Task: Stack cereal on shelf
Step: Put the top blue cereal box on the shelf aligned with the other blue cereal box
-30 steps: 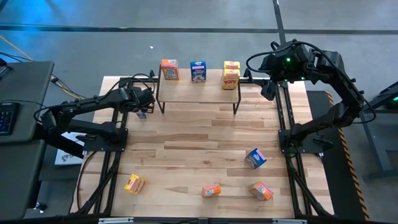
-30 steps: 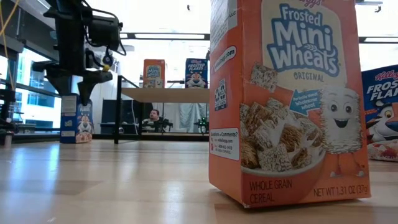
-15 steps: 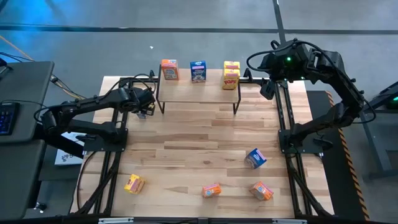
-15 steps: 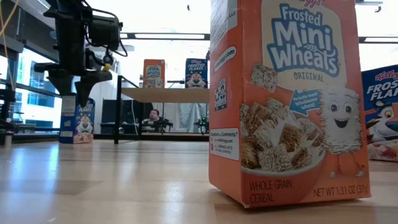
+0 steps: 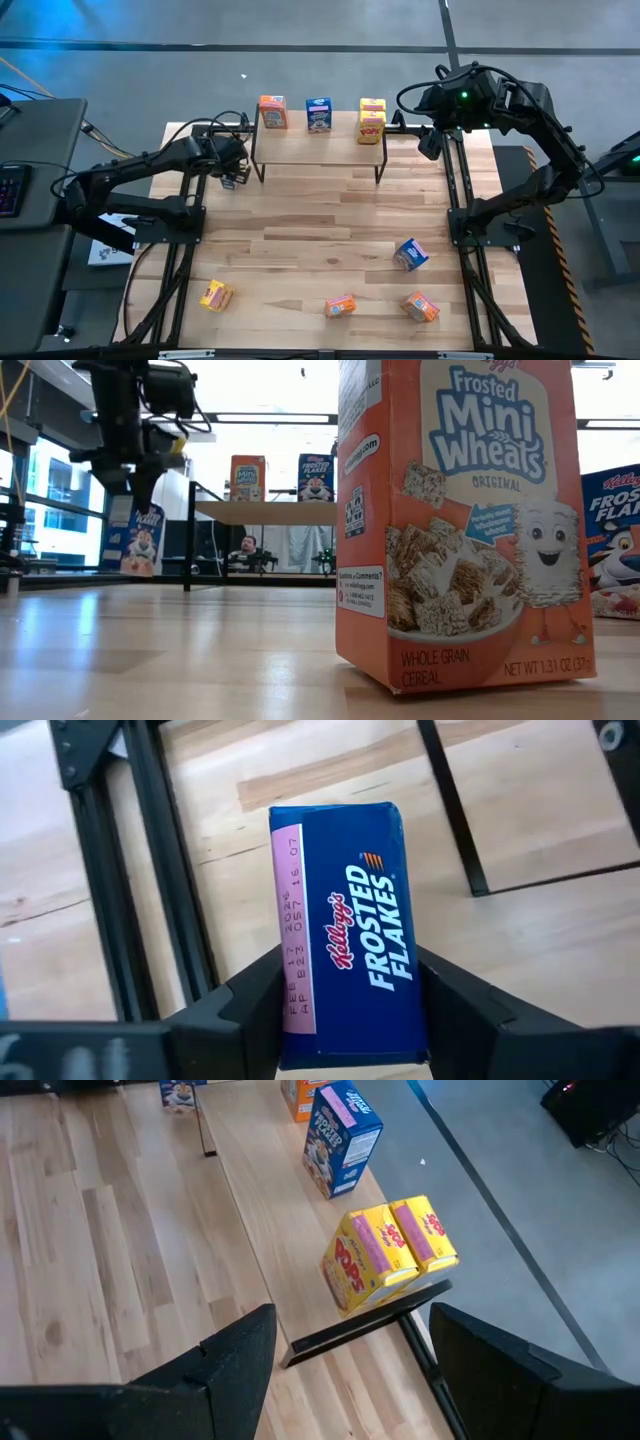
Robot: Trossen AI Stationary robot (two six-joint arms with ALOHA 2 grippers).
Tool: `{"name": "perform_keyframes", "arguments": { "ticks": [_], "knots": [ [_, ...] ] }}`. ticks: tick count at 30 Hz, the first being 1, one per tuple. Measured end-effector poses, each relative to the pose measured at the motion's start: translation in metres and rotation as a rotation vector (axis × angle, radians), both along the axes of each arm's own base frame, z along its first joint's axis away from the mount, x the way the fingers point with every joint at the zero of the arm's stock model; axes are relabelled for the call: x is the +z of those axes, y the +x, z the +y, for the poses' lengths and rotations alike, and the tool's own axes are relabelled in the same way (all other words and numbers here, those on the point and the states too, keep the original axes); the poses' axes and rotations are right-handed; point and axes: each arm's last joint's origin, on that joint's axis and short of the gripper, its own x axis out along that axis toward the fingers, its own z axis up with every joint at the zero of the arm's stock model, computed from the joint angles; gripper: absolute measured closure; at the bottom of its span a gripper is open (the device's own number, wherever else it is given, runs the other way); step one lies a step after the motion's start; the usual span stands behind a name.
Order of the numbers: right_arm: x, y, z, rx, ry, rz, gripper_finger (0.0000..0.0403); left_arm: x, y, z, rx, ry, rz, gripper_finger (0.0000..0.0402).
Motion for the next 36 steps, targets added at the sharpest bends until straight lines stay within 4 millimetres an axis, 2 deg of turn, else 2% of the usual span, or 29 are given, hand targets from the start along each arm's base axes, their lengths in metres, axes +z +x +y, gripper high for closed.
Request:
{"name": "perform_keyframes", "arguments": {
  "ticks": [16, 26, 36],
  "knots": [
    [0.0, 0.001, 0.0, -0.017, 0.016, -0.009, 0.0145, 0.014, -0.011, -0.005, -0.035, 0.032, -0.011, 0.0238],
    [0.0, 0.001, 0.0, -0.017, 0.016, -0.008, 0.0145, 0.029, -0.026, -0.014, -0.035, 0.103, -0.089, 0.0239],
    [0.0, 0.001, -0.001, -0.035, 0.031, -0.019, 0.0145, 0.069, -0.04, -0.018, -0.052, 0.264, -0.171, 0.0239]
  ]
}}
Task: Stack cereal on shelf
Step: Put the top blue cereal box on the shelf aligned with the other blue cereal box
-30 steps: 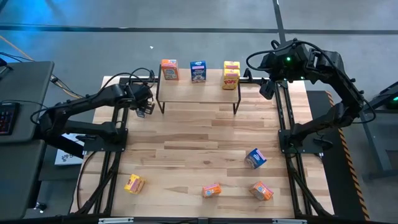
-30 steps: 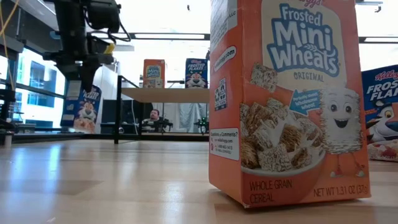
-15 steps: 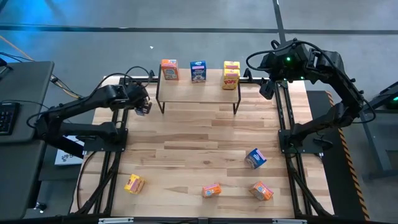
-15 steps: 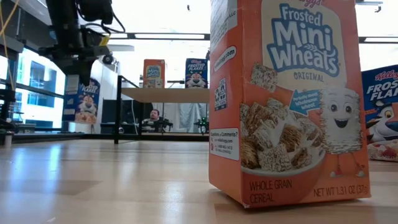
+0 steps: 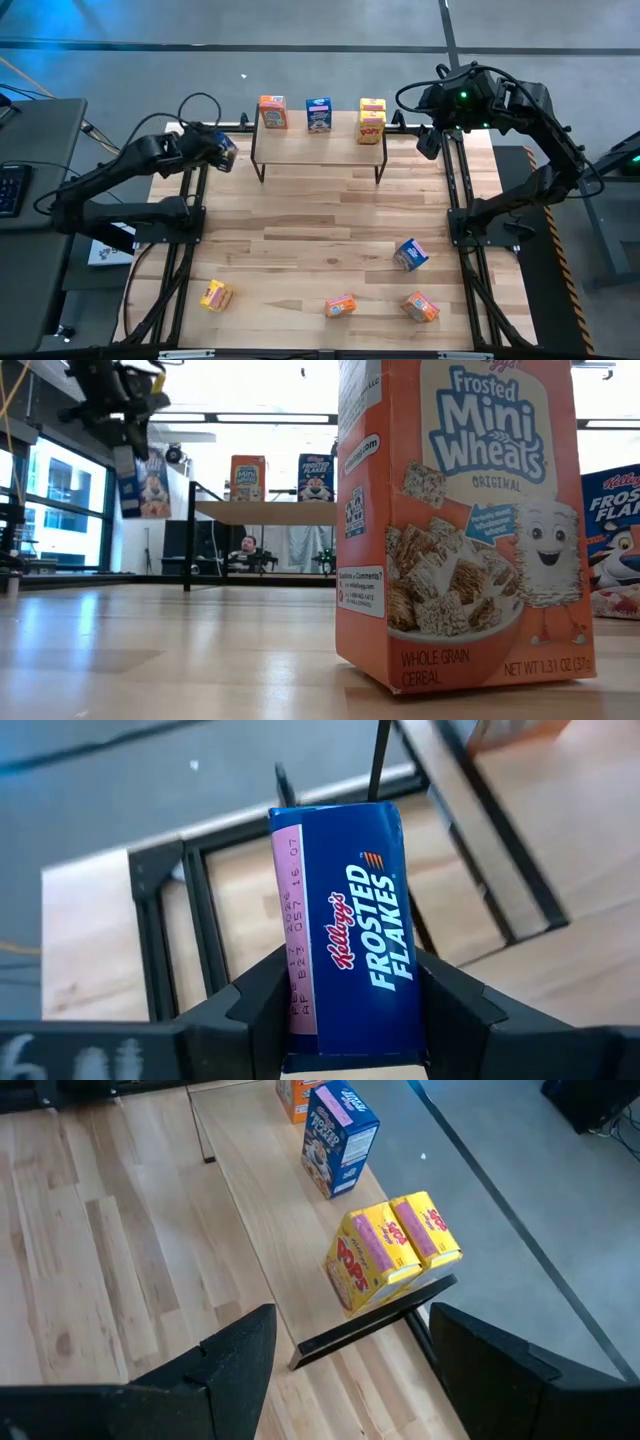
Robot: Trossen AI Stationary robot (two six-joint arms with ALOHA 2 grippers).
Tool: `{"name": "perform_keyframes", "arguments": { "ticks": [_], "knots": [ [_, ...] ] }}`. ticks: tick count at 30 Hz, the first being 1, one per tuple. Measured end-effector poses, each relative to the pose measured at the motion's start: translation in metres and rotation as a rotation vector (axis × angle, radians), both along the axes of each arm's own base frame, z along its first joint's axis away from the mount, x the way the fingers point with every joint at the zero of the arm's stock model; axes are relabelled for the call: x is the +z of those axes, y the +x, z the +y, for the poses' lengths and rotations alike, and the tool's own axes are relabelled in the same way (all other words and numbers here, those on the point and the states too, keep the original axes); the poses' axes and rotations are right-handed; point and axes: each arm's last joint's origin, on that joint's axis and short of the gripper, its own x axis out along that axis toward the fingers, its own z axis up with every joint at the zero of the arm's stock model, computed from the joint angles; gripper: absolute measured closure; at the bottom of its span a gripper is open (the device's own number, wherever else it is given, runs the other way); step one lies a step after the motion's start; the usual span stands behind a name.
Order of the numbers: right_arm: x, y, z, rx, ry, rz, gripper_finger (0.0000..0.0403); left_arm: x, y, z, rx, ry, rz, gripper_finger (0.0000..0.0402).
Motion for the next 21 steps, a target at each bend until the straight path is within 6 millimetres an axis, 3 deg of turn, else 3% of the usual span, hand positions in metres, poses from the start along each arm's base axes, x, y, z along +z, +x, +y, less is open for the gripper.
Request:
{"name": "perform_keyframes", "arguments": {
  "ticks": [11, 21],
  "knots": [
    [0.001, 0.001, -0.001, -0.001, -0.005, -0.014, 0.0145, 0.043, -0.006, -0.001, -0.027, 0.157, -0.039, 0.0239],
    [0.003, 0.003, -0.001, 0.0, -0.015, -0.038, 0.0145, 0.067, 0.009, 0.004, -0.191, 0.251, -0.14, 0.0239]
  ]
}}
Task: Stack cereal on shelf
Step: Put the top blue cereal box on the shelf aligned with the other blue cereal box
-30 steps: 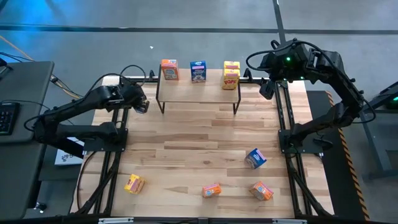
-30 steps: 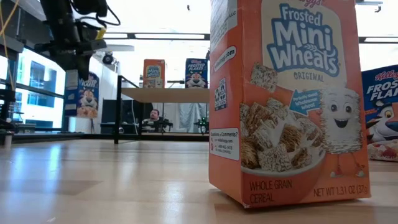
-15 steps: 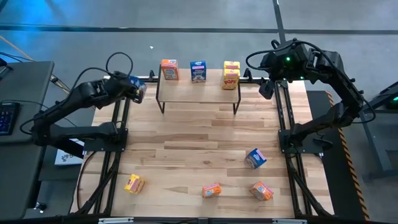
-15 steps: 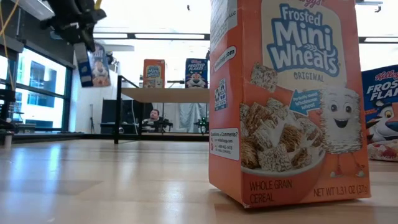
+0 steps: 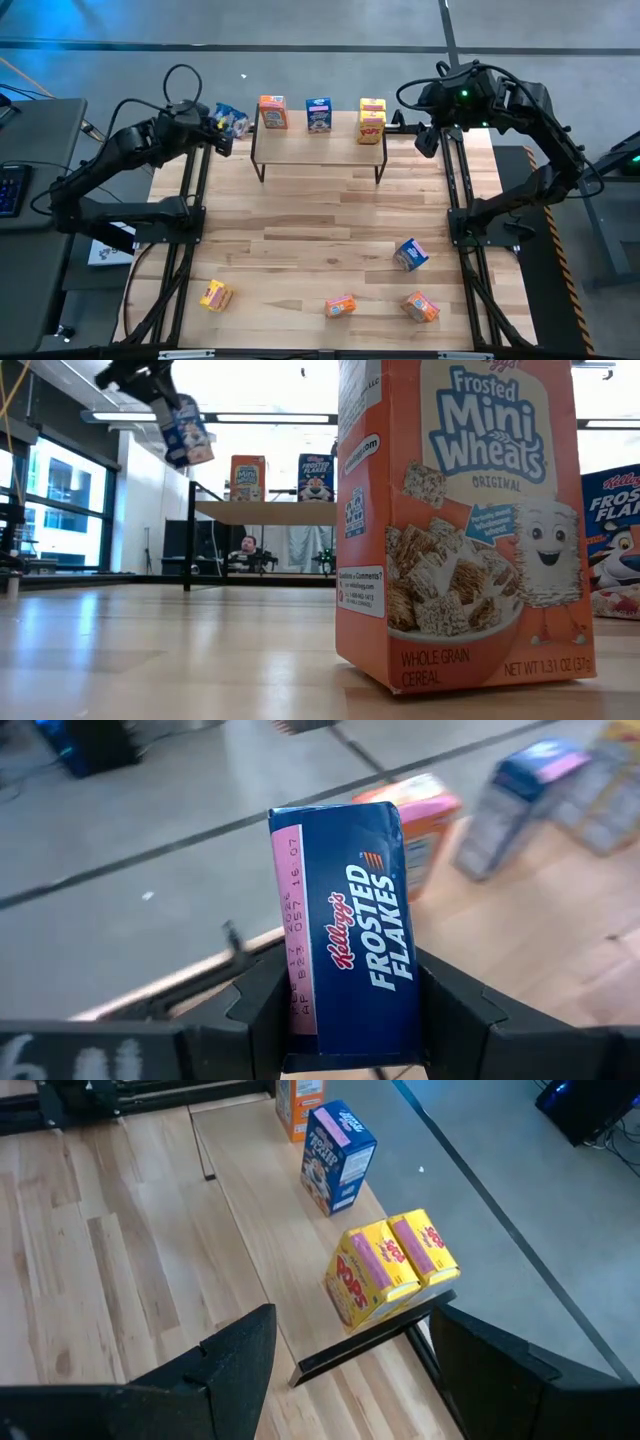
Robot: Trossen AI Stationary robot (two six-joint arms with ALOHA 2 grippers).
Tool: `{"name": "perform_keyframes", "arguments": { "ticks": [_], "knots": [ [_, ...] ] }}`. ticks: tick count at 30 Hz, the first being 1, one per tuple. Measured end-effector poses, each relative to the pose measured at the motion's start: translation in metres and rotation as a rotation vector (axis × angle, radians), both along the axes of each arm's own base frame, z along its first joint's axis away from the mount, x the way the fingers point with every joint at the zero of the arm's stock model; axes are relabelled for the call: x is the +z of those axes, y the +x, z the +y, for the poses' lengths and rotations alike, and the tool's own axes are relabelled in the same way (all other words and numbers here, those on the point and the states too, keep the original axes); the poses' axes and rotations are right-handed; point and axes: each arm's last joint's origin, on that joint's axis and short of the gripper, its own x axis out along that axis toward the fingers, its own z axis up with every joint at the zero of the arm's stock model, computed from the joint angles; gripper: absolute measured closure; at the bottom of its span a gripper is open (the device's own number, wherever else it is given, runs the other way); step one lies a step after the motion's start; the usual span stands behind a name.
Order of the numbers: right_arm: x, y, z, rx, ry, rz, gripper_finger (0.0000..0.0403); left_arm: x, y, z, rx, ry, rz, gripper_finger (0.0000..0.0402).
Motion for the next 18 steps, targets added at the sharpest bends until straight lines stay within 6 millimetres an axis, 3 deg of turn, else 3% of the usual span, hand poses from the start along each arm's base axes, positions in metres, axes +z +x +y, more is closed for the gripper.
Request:
{"name": "perform_keyframes", "arguments": {
  "ticks": [9, 18],
  "knots": [
    [0.0, 0.0, 0.0, 0.001, -0.002, -0.002, 0.0145, 0.001, 0.03, 0.012, -0.164, 0.035, -0.017, 0.0239],
    [0.0, 0.0, 0.0, 0.002, -0.001, 0.001, 0.0145, -0.007, 0.073, 0.015, -0.331, 0.099, 0.036, 0.0239]
  ]
}}
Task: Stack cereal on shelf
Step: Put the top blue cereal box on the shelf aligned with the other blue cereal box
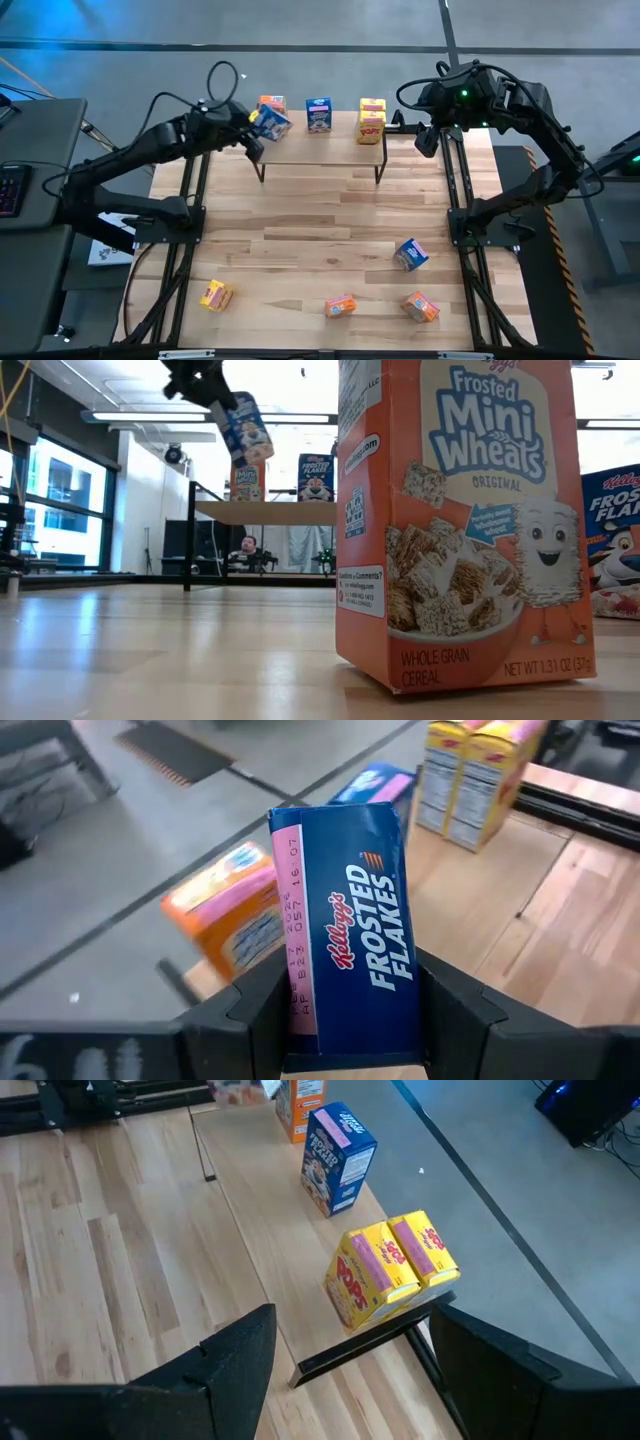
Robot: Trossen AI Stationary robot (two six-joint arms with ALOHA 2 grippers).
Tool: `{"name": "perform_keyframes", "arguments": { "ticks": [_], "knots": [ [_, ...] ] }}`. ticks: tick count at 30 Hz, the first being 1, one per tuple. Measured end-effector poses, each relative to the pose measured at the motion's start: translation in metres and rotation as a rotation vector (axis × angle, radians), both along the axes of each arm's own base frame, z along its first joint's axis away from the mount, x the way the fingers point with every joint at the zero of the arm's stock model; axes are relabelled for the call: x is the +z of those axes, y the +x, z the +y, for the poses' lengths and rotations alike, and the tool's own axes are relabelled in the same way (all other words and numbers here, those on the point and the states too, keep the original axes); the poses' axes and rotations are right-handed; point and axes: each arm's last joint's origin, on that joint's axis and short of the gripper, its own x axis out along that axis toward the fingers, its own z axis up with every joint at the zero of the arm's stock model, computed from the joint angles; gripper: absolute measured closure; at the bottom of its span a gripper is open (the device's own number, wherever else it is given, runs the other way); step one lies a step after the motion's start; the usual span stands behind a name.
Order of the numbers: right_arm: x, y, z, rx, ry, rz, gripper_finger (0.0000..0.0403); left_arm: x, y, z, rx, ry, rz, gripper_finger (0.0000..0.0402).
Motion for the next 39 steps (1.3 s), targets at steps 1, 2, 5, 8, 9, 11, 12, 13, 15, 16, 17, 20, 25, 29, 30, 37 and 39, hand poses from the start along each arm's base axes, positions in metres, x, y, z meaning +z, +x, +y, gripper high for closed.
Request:
{"name": "perform_keyframes", "arguments": {
  "ticks": [1, 2, 5, 8, 9, 11, 12, 13, 15, 16, 17, 20, 25, 29, 30, 37, 39],
  "knots": [
    [0.0, 0.0, 0.0, 0.0, 0.0, 0.0, 0.0145, 0.0, 0.004, 0.0, -0.014, 0.012, 0.001, 0.0239],
    [0.0, 0.0, 0.0, -0.001, 0.001, -0.001, 0.0145, -0.001, 0.009, 0.001, -0.027, 0.026, 0.001, 0.0239],
    [0.0, 0.0, 0.0, -0.013, 0.013, -0.009, 0.0145, -0.005, 0.022, 0.003, -0.096, 0.049, 0.015, 0.0239],
    [0.0, 0.0, 0.0, -0.022, 0.023, -0.014, 0.0145, -0.007, 0.034, 0.005, -0.148, 0.046, 0.027, 0.0239],
    [0.0, 0.0, 0.0, -0.021, 0.027, -0.015, 0.0145, -0.006, 0.039, 0.006, -0.152, 0.045, 0.031, 0.0239],
    [0.0, 0.0, 0.0, -0.021, 0.027, -0.015, 0.0145, -0.003, 0.046, 0.008, -0.164, 0.045, 0.056, 0.0239],
    [0.0, 0.0, 0.0, -0.021, 0.027, -0.015, 0.0145, -0.001, 0.049, 0.008, -0.174, 0.049, 0.073, 0.0239],
    [0.0, 0.0, 0.0, -0.02, 0.027, -0.015, 0.0145, 0.001, 0.053, 0.008, -0.184, 0.052, 0.09, 0.0239],
    [0.0, 0.0, 0.0, -0.021, 0.027, -0.015, 0.0145, 0.004, 0.061, 0.01, -0.207, 0.066, 0.132, 0.0239],
    [0.0, 0.0, 0.0, -0.02, 0.027, -0.015, 0.0145, 0.006, 0.065, 0.012, -0.22, 0.075, 0.155, 0.0239],
    [0.0, 0.0, 0.0, -0.02, 0.027, -0.015, 0.0145, 0.008, 0.068, 0.013, -0.236, 0.08, 0.175, 0.0239],
    [0.0, 0.0, 0.0, -0.021, 0.027, -0.014, 0.0145, 0.011, 0.079, 0.018, -0.282, 0.077, 0.214, 0.0239],
    [-0.001, 0.0, 0.0, -0.021, 0.029, -0.008, 0.0145, 0.011, 0.098, 0.025, -0.341, 0.097, 0.285, 0.0239],
    [-0.001, -0.001, 0.001, -0.021, 0.033, 0.001, 0.0145, 0.007, 0.111, 0.03, -0.386, 0.115, 0.343, 0.0239],
    [-0.001, -0.001, 0.001, -0.021, 0.034, 0.003, 0.0145, 0.006, 0.114, 0.031, -0.387, 0.116, 0.347, 0.0239],
    [-0.002, -0.001, 0.001, -0.022, 0.034, 0.003, 0.0145, 0.002, 0.127, 0.043, -0.416, 0.142, 0.391, 0.0239],
    [-0.002, -0.001, 0.001, -0.021, 0.034, 0.003, 0.0145, -0.001, 0.13, 0.045, -0.428, 0.143, 0.405, 0.0239]
  ]
}}
